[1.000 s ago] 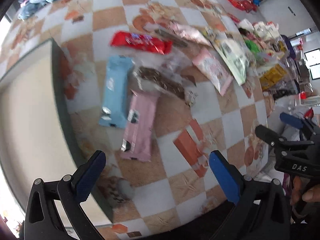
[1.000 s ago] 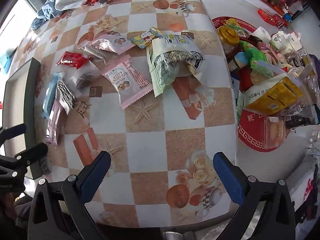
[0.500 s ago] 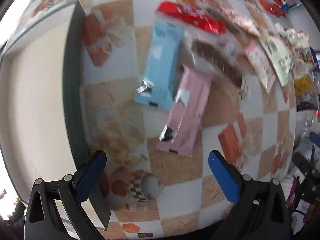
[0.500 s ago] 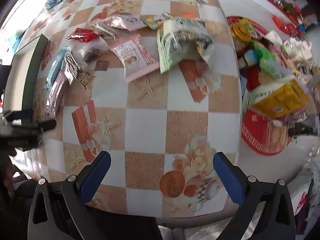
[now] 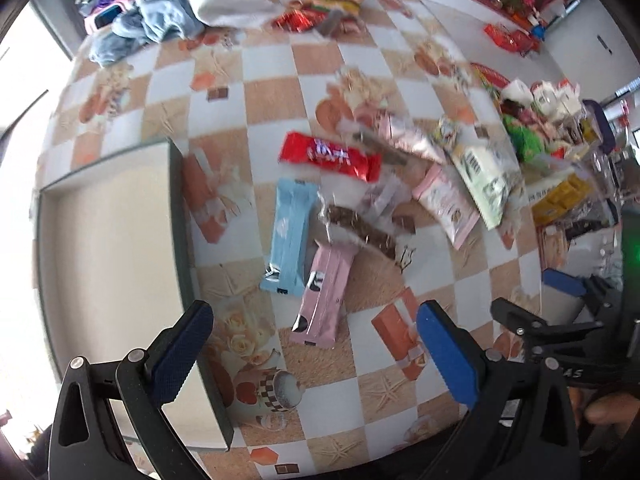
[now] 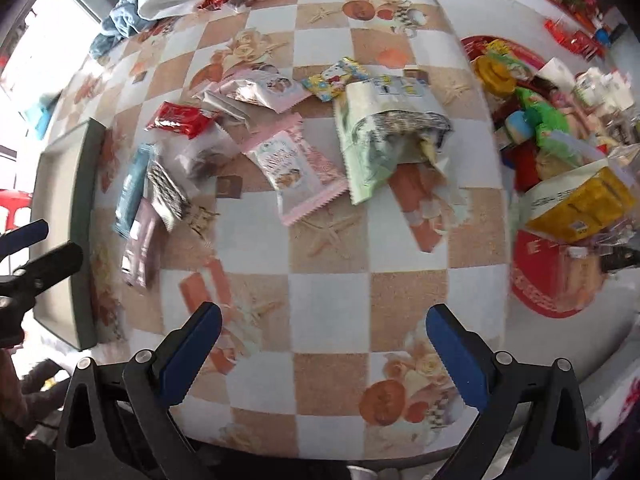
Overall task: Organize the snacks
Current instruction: 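Move both tools over the snack packets toward the pink bar and chip bag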
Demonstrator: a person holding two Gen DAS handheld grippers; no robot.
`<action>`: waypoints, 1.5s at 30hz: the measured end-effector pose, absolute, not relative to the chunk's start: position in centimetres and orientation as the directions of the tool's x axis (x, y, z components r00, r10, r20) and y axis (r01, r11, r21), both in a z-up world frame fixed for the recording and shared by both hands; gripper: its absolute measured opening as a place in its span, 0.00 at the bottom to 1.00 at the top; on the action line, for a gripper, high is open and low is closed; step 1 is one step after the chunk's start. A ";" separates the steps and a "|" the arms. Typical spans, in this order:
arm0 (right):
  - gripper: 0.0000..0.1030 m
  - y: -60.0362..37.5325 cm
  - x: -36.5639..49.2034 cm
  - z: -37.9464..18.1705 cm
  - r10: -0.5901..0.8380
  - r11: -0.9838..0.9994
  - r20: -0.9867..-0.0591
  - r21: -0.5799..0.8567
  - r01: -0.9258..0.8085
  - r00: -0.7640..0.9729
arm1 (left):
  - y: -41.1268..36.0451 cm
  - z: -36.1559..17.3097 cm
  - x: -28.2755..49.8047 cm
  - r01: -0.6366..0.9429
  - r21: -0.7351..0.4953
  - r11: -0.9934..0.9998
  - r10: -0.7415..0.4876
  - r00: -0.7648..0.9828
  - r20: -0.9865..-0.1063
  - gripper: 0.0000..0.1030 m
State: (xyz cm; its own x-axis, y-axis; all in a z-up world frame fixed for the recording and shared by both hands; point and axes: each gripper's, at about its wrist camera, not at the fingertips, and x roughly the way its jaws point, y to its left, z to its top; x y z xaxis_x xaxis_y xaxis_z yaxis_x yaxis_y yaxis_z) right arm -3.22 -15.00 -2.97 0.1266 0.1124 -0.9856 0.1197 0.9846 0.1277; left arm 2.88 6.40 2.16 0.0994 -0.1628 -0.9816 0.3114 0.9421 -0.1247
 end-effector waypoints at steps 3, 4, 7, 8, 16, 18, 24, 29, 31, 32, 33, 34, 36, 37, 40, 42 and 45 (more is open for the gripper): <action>1.00 -14.7 -3.1 -2.4 0.103 0.985 -0.981 0.123 0.118 0.167 | 6.0 3.0 2.5 0.315 -0.068 0.947 -0.112 0.125 -0.986 0.99; 1.00 -14.6 -2.9 -2.1 0.096 0.986 -0.978 0.118 0.114 0.187 | 5.6 3.1 2.8 0.321 -0.056 0.946 -0.102 0.127 -0.987 0.99; 1.00 -14.7 -2.5 -1.3 0.090 0.986 -0.963 0.122 0.116 0.252 | 4.8 4.2 3.1 0.329 -0.035 0.944 -0.088 0.149 -0.985 0.99; 1.00 -14.8 -2.4 -1.2 0.096 0.984 -0.960 0.131 0.117 0.265 | 4.4 4.3 3.4 0.329 -0.030 0.944 -0.086 0.157 -0.984 0.99; 1.00 -14.0 -2.6 -2.2 0.223 0.963 -0.949 0.250 0.101 0.224 | 4.9 4.2 2.4 0.281 -0.035 0.959 -0.073 0.127 -0.989 0.99; 1.00 -13.3 -2.7 -2.3 0.200 0.971 -0.957 0.223 0.091 0.212 | 5.3 3.9 2.2 0.281 -0.040 0.959 -0.074 0.111 -0.991 0.99; 1.00 -11.2 -2.6 -0.9 0.080 0.994 -0.968 0.094 0.048 0.236 | 4.7 4.6 3.1 0.341 -0.043 0.939 -0.098 0.145 -0.985 0.99; 1.00 -10.5 -3.2 -0.2 0.028 0.996 -0.972 0.047 0.080 0.232 | 4.5 4.1 2.7 0.413 -0.075 0.908 -0.138 0.125 -0.983 0.99; 1.00 -10.6 -3.6 -0.2 0.015 0.993 -0.976 0.040 0.111 0.216 | 4.9 3.7 2.7 0.418 -0.093 0.904 -0.152 0.110 -0.982 0.99; 1.00 -10.6 -3.8 -0.1 0.004 0.992 -0.978 0.030 0.122 0.210 | 5.2 3.5 2.7 0.416 -0.099 0.904 -0.156 0.104 -0.982 0.99; 1.00 -10.6 -4.0 0.0 -0.012 0.990 -0.979 0.016 0.138 0.202 | 5.6 3.1 2.8 0.411 -0.105 0.905 -0.156 0.093 -0.983 0.99; 1.00 -10.6 -4.3 0.1 -0.024 0.988 -0.980 0.007 0.152 0.197 | 5.9 2.8 2.9 0.408 -0.109 0.906 -0.156 0.083 -0.984 0.99; 1.00 -10.2 -4.8 0.2 -0.042 0.986 -0.982 -0.011 0.168 0.184 | 6.4 2.3 2.9 0.405 -0.124 0.906 -0.163 0.065 -0.984 0.99; 1.00 -10.0 -5.0 0.1 -0.049 0.985 -0.983 -0.019 0.169 0.176 | 6.6 2.1 2.9 0.404 -0.132 0.905 -0.169 0.056 -0.984 0.99; 1.00 -9.0 -5.6 0.1 -0.070 0.984 -0.986 -0.044 0.172 0.151 | 7.2 1.6 2.7 0.409 -0.148 0.901 -0.180 0.041 -0.983 0.99; 1.00 -8.3 -5.9 0.2 -0.078 0.985 -0.986 -0.054 0.162 0.146 | 7.5 1.4 2.4 0.415 -0.162 0.895 -0.193 0.033 -0.981 0.99; 1.00 -7.3 -6.5 0.6 -0.113 0.986 -0.983 -0.092 0.141 0.146 | 7.6 0.9 2.1 0.415 -0.180 0.892 -0.204 0.014 -0.979 0.99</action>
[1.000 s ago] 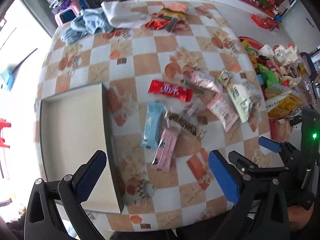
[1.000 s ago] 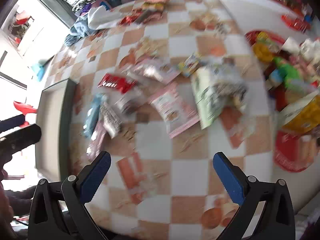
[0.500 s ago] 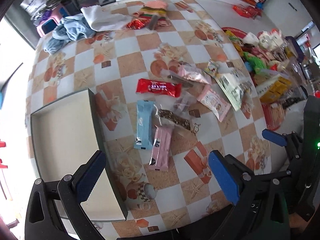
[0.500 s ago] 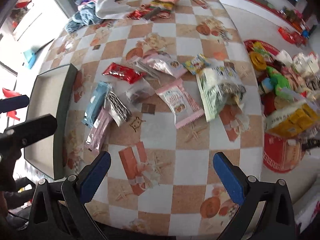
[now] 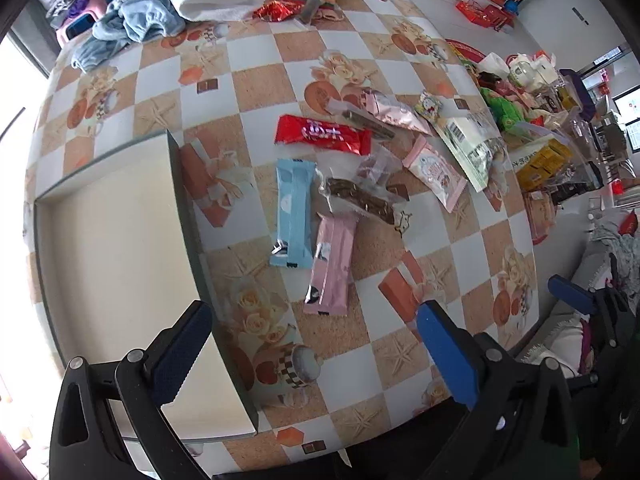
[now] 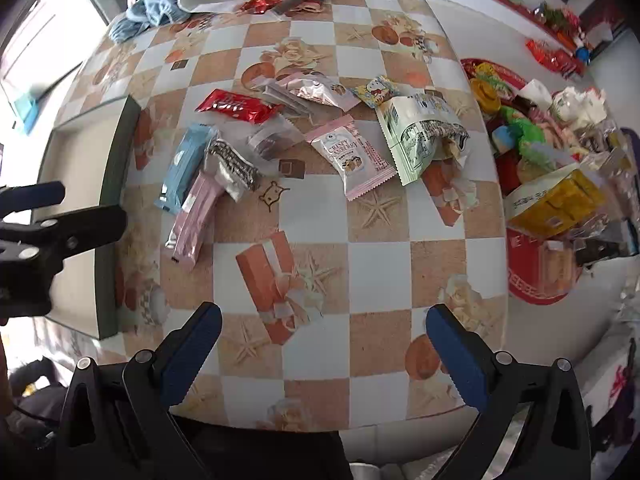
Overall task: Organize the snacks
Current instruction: 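Move both tools over the snack packets toward the pink bar and chip bag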
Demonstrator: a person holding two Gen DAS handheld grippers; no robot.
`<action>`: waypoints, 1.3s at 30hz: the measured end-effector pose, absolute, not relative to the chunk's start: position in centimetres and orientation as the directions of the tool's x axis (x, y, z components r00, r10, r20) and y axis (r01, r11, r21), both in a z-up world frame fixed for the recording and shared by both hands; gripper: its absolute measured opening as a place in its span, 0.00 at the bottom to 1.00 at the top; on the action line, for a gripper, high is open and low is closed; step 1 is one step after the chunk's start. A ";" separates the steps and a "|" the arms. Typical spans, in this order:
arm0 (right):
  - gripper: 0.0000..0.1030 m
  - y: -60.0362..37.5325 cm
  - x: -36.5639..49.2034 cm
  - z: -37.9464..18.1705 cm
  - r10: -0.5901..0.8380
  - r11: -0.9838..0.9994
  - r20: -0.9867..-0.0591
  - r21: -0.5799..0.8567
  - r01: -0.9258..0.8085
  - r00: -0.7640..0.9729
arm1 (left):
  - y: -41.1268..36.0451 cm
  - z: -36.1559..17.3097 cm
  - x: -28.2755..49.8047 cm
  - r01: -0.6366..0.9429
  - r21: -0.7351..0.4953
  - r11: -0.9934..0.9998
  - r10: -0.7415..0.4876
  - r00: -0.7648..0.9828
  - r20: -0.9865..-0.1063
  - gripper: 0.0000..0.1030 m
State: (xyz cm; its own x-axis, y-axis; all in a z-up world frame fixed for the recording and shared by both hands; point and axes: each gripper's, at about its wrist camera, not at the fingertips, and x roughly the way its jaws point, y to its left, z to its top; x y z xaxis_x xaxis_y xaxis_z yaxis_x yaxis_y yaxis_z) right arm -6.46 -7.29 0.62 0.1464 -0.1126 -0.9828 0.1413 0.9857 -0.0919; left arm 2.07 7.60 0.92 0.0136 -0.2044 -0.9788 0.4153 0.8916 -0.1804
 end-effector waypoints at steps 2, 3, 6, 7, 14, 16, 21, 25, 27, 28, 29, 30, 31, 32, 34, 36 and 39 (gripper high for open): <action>1.00 -6.8 -7.0 0.8 -0.126 0.986 -0.981 -0.108 0.128 0.147 | 7.4 0.5 1.9 0.413 -0.182 0.892 -0.200 0.000 -0.980 0.99; 1.00 -6.7 -7.1 0.8 -0.127 0.987 -0.981 -0.110 0.121 0.145 | 7.3 0.3 1.9 0.413 -0.182 0.892 -0.197 -0.007 -0.980 0.99; 1.00 -6.9 -7.2 0.4 -0.119 0.989 -0.983 -0.104 0.108 0.139 | 6.8 0.1 2.0 0.411 -0.174 0.895 -0.188 -0.006 -0.982 0.99; 1.00 -7.1 -7.1 0.3 -0.110 0.990 -0.984 -0.095 0.108 0.141 | 6.7 0.1 2.1 0.406 -0.170 0.898 -0.185 -0.003 -0.983 0.99; 1.00 -9.0 -5.0 0.1 -0.060 0.996 -0.984 -0.048 0.076 0.170 | 6.1 0.2 3.4 0.351 -0.131 0.927 -0.147 0.021 -0.989 0.99; 1.00 -9.2 -4.6 -0.3 -0.048 0.997 -0.985 -0.038 0.061 0.166 | 5.7 0.0 3.4 0.343 -0.119 0.932 -0.133 0.017 -0.991 0.99; 1.00 -10.5 -4.0 -1.1 -0.008 0.999 -0.988 -0.002 0.039 0.156 | 4.9 -0.6 3.4 0.322 -0.104 0.941 -0.109 -0.001 -0.994 0.99; 1.00 -12.2 -3.5 -1.3 0.009 0.998 -0.986 0.018 0.057 0.164 | 4.5 -0.4 3.6 0.304 -0.096 0.948 -0.105 0.013 -0.994 0.99; 1.00 -13.8 -3.2 -1.2 0.019 0.996 -0.983 0.035 0.086 0.183 | 4.4 -0.4 3.8 0.295 -0.096 0.951 -0.106 0.018 -0.994 0.99; 1.00 -14.5 -3.1 -1.2 0.021 0.994 -0.981 0.040 0.099 0.192 | 4.4 -0.5 3.9 0.289 -0.096 0.952 -0.106 0.019 -0.994 0.99; 1.00 -15.4 -3.0 -1.1 0.018 0.993 -0.979 0.042 0.114 0.204 | 4.4 -0.7 4.0 0.277 -0.100 0.956 -0.109 0.019 -0.994 0.99; 1.00 -16.6 -2.8 -1.0 0.012 0.990 -0.975 0.043 0.135 0.224 | 4.5 -0.8 4.0 0.267 -0.104 0.958 -0.112 0.016 -0.994 0.99; 1.00 -17.5 -2.7 -0.9 0.010 0.988 -0.971 0.047 0.149 0.241 | 4.5 -1.1 4.1 0.252 -0.112 0.961 -0.118 0.009 -0.993 0.99; 1.00 -18.1 -2.5 -0.8 0.005 0.987 -0.968 0.046 0.156 0.251 | 4.6 -1.2 4.2 0.241 -0.119 0.963 -0.124 0.005 -0.992 0.99; 1.00 -19.7 -1.9 -0.7 -0.017 0.987 -0.962 0.027 0.161 0.271 | 4.6 -1.7 4.3 0.222 -0.136 0.966 -0.140 -0.001 -0.990 0.99; 1.00 -20.7 -0.9 -0.6 -0.027 0.992 -0.956 0.010 0.124 0.293 | 4.6 -2.3 4.3 0.211 -0.139 0.968 -0.140 -0.008 -0.990 0.99; 1.00 -21.2 0.6 -1.1 -0.035 0.999 -0.955 -0.032 0.015 0.294 | 4.8 -3.4 4.0 0.196 -0.143 0.970 -0.141 -0.024 -0.990 0.98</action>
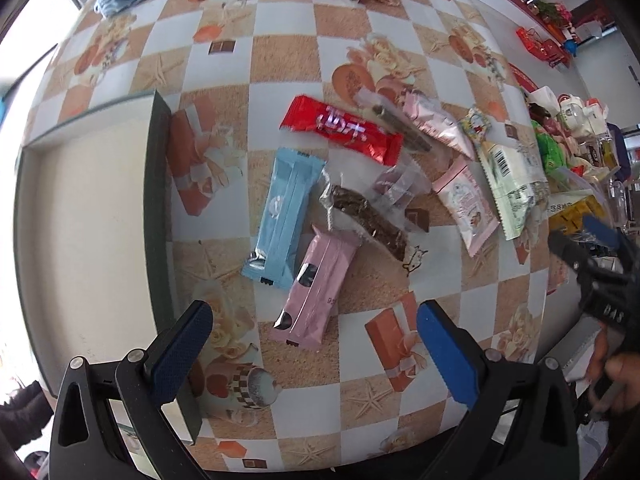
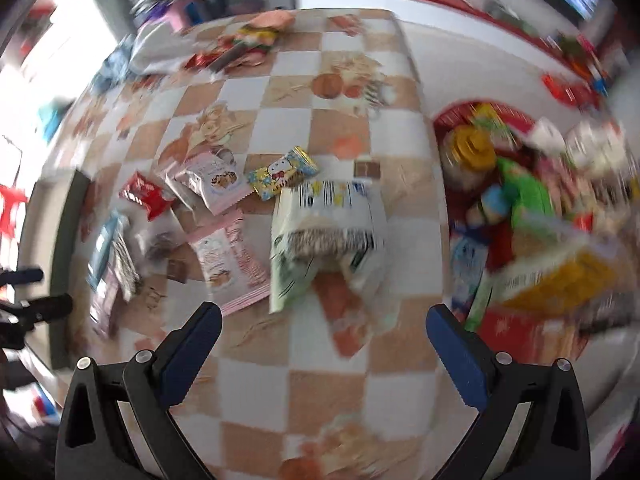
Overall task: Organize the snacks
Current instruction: 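Move both tools over the snack packets toward the pink bar and chip bag, then grasp the pink bar with the left tool while the right tool grasps the green-white chip bag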
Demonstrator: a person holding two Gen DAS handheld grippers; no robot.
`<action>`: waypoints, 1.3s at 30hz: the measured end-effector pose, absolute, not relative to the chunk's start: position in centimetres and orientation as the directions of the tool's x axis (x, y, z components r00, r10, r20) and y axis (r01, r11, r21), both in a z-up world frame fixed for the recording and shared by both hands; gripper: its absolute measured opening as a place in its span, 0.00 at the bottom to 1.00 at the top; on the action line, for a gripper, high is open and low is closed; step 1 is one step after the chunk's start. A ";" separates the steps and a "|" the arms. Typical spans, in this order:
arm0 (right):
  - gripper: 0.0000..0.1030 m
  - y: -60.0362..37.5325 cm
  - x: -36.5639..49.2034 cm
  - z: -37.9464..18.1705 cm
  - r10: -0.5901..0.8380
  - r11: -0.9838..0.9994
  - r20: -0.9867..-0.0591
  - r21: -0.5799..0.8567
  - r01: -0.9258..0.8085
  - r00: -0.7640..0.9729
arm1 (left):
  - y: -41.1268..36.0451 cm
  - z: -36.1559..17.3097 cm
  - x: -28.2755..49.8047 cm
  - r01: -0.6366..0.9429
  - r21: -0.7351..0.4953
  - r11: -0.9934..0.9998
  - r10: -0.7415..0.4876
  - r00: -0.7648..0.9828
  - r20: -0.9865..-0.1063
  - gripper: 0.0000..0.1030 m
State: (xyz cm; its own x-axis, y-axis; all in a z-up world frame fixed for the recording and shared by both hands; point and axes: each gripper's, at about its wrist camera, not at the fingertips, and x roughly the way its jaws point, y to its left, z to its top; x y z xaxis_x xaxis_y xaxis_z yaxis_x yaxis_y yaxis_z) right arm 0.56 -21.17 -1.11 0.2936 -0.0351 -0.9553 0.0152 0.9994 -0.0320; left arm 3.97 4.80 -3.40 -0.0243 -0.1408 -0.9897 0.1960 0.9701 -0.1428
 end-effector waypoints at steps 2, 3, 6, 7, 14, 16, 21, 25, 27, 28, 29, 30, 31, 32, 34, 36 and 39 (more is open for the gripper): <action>1.00 -21.3 1.7 -1.7 -0.023 0.997 -0.960 -0.041 -0.059 0.280 | 4.9 -4.0 3.6 0.188 -0.152 0.970 -0.148 -0.039 -0.988 0.96; 1.00 -21.5 2.2 -1.8 -0.019 0.995 -0.959 -0.046 -0.092 0.282 | 5.0 -4.2 3.4 0.188 -0.152 0.970 -0.147 -0.042 -0.988 0.96; 1.00 -20.7 3.1 -1.7 -0.022 0.955 -0.951 -0.111 -0.275 0.310 | 5.0 -4.7 2.7 0.216 -0.145 0.965 -0.137 -0.050 -0.989 0.96; 1.00 -20.2 3.1 -1.8 -0.024 0.927 -0.949 -0.139 -0.349 0.314 | 4.9 -4.9 2.4 0.232 -0.146 0.962 -0.138 -0.053 -0.989 0.96; 1.00 -17.7 2.1 -4.5 -0.073 0.517 -0.945 -0.310 -0.798 0.319 | 2.7 -5.8 1.2 0.419 -0.125 0.899 -0.121 -0.037 -0.992 0.96; 1.00 -17.8 2.5 -5.2 -0.063 0.459 -0.950 -0.299 -0.837 0.304 | 1.2 -6.7 0.7 0.545 -0.043 0.838 -0.043 -0.014 -0.999 0.96; 1.00 -18.7 4.7 -7.0 -0.055 0.411 -0.973 -0.227 -0.883 0.224 | -0.7 -8.1 0.6 0.648 -0.010 0.762 -0.001 -0.014 -1.000 0.96; 0.98 -19.4 7.0 -8.8 -0.071 0.447 -0.993 -0.118 -0.887 0.096 | -0.2 -9.0 2.0 0.560 -0.083 0.824 -0.045 -0.081 -0.996 0.86; 0.78 -19.9 8.0 -9.7 -0.072 0.491 -0.997 -0.037 -0.871 0.001 | 0.7 -9.1 2.7 0.481 -0.118 0.868 -0.079 -0.101 -0.992 0.81; 0.76 -20.0 8.3 -9.8 -0.069 0.509 -0.998 -0.030 -0.860 -0.007 | 1.3 -8.9 3.0 0.436 -0.143 0.889 -0.109 -0.102 -0.989 0.80; 0.69 -20.0 8.4 -9.6 -0.054 0.524 -0.999 -0.020 -0.852 -0.009 | 1.8 -8.8 3.0 0.407 -0.160 0.899 -0.128 -0.104 -0.986 0.79; 0.68 -19.9 8.4 -9.3 -0.033 0.544 -0.999 -0.011 -0.839 -0.008 | 2.5 -8.6 3.0 0.365 -0.187 0.912 -0.158 -0.107 -0.982 0.78; 0.66 -19.9 8.5 -9.2 -0.024 0.559 -1.000 -0.006 -0.829 -0.009 | 3.0 -8.5 3.0 0.337 -0.205 0.919 -0.179 -0.108 -0.978 0.77; 0.63 -19.7 8.3 -9.1 -0.017 0.571 -1.000 -0.007 -0.821 -0.003 | 3.6 -8.4 2.9 0.308 -0.221 0.925 -0.196 -0.109 -0.974 0.77; 0.63 -19.4 7.3 -9.1 -0.010 0.607 -1.000 -0.027 -0.795 0.026 | 4.5 -8.2 2.5 0.297 -0.227 0.927 -0.203 -0.109 -0.973 0.77; 0.63 -18.9 5.9 -8.9 0.007 0.670 -0.999 -0.032 -0.742 0.049 | 4.6 -8.2 1.9 0.320 -0.210 0.924 -0.186 -0.102 -0.977 0.77; 0.63 -19.4 3.7 -8.8 0.029 0.815 -0.995 -0.028 -0.579 0.090 | 4.2 -8.4 0.8 0.375 -0.183 0.909 -0.158 -0.097 -0.983 0.77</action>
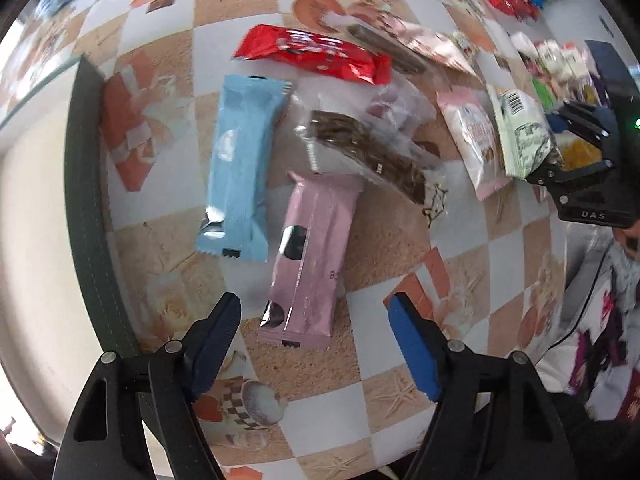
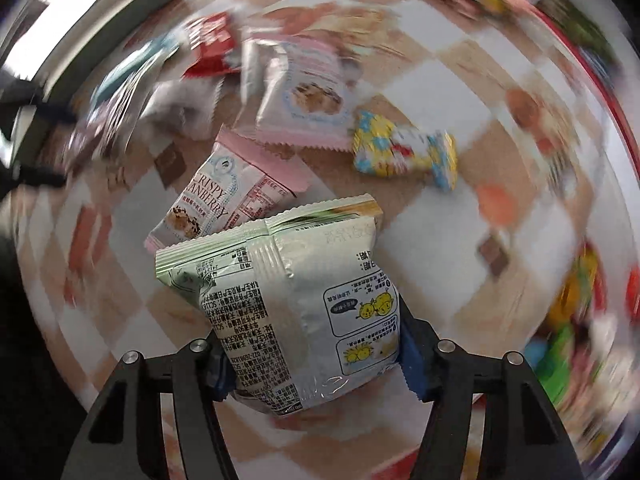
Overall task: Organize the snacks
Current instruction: 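Grasp the pink bar with the left tool while the right tool grasps the green-white chip bag, then lift the pink bar and chip bag and carry both toward the beige tray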
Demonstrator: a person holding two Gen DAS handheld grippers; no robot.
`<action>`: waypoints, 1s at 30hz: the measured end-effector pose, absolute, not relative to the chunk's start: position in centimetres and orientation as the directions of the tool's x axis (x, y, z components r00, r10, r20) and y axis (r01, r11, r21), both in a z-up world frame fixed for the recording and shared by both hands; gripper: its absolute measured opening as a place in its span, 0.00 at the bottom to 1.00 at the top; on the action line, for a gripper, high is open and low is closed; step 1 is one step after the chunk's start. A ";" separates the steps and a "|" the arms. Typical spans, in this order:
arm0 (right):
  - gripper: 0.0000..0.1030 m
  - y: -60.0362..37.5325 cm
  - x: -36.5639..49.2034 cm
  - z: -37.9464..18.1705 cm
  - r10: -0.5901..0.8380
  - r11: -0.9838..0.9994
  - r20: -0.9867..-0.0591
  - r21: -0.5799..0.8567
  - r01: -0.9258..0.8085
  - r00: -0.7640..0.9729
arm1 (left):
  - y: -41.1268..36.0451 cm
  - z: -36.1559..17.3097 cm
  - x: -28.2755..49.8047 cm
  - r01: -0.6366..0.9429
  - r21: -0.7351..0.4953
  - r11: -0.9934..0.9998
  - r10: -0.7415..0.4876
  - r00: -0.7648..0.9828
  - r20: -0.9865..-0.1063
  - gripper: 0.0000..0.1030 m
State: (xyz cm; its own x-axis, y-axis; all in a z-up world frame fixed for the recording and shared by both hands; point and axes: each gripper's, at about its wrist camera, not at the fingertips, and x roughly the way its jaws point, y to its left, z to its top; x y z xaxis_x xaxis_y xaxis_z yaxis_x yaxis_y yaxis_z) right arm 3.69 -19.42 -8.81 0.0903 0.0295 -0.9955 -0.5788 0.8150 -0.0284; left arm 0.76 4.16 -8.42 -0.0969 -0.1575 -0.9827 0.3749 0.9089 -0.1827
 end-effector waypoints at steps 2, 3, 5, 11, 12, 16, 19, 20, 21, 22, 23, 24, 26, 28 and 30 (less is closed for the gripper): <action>0.63 -20.1 2.4 -8.6 0.054 0.891 -0.994 0.005 -0.454 0.096 | 1.8 -8.6 0.6 0.414 -0.160 0.896 -0.136 -0.086 -0.987 0.77; 0.63 -20.4 1.3 -8.6 0.066 0.909 -0.993 0.021 -0.416 0.095 | 1.1 -8.9 0.7 0.434 -0.145 0.889 -0.120 -0.084 -0.989 0.77; 0.63 -20.4 -0.4 -8.7 0.066 0.931 -0.993 0.025 -0.363 0.099 | -0.4 -9.2 1.1 0.471 -0.081 0.878 -0.069 -0.044 -0.997 0.77; 0.63 -17.7 -5.3 -9.0 0.020 0.923 -0.994 -0.023 -0.383 0.107 | -3.0 -9.4 1.8 0.529 0.003 0.849 -0.003 0.010 -1.000 0.68; 0.64 -17.7 -5.7 -9.0 0.024 0.927 -0.994 -0.019 -0.376 0.108 | -3.1 -9.2 1.7 0.535 0.004 0.845 -0.009 0.021 -1.000 0.62; 0.65 -17.7 -5.7 -8.8 0.046 0.943 -0.993 0.009 -0.332 0.104 | -3.0 -8.6 1.4 0.504 -0.017 0.864 -0.027 0.012 -1.000 0.28; 0.65 -18.2 -4.6 -8.6 0.039 0.943 -0.994 0.003 -0.332 0.102 | -2.1 -8.7 1.4 0.474 -0.053 0.879 -0.054 -0.011 -0.998 0.28; 0.66 -18.2 -3.9 -8.5 0.031 0.941 -0.994 -0.006 -0.340 0.105 | -1.6 -8.7 1.3 0.466 -0.065 0.882 -0.064 -0.019 -0.998 0.28; 0.67 -17.9 -3.9 -8.5 0.021 0.936 -0.994 -0.018 -0.351 0.108 | -0.8 -8.9 1.2 0.449 -0.090 0.889 -0.085 -0.031 -0.996 0.28; 0.70 -17.4 -4.2 -8.4 0.014 0.934 -0.994 -0.025 -0.356 0.108 | 0.8 -8.8 1.3 0.432 -0.111 0.895 -0.104 -0.041 -0.994 0.28; 0.78 -16.7 -4.8 -8.3 0.006 0.933 -0.994 -0.034 -0.358 0.109 | 1.5 -8.9 1.1 0.413 -0.123 0.903 -0.115 -0.046 -0.992 0.28; 0.80 -16.1 -3.8 -8.5 0.001 0.932 -0.993 -0.040 -0.359 0.114 | 2.5 -9.1 0.8 0.392 -0.131 0.911 -0.122 -0.046 -0.991 0.28; 0.80 -15.8 -4.0 -8.2 0.009 0.933 -0.992 -0.036 -0.359 0.123 | 6.0 -9.3 -0.1 0.369 -0.135 0.920 -0.128 -0.042 -0.991 0.28; 0.80 -15.5 -4.0 -7.9 0.003 0.930 -0.990 -0.050 -0.364 0.143 | 6.6 -9.4 -0.5 0.368 -0.118 0.922 -0.114 -0.031 -0.993 0.29; 0.80 -14.6 -3.8 -7.1 -0.005 0.924 -0.988 -0.064 -0.376 0.156 | 6.8 -9.6 -1.3 0.387 -0.087 0.918 -0.086 -0.020 -0.996 0.33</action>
